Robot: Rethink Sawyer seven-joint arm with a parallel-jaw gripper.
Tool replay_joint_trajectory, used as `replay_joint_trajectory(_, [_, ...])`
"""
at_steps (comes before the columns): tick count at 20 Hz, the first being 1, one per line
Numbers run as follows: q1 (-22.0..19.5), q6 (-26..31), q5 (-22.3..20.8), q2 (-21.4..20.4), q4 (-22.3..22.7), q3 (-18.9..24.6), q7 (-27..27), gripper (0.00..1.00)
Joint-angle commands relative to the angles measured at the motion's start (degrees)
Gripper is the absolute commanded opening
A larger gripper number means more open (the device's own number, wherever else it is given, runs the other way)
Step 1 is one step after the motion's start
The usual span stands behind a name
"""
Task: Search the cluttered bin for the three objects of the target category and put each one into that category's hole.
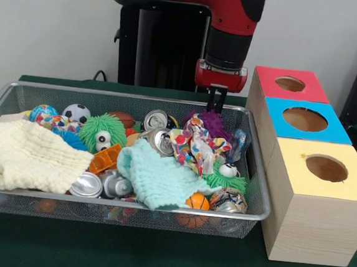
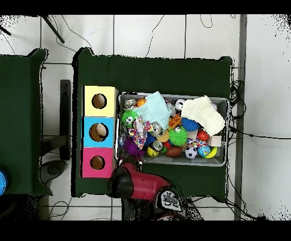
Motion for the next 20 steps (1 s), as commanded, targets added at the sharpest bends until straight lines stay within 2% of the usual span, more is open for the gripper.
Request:
replay_joint_trajectory(1, [0.6,7.8,3.1,-5.0,0.4,1.1,11.2,0.00])
replay_joint_trajectory(20, [-1.0,4.7,1.4,-4.1,1.8,1.8,11.6,0.00])
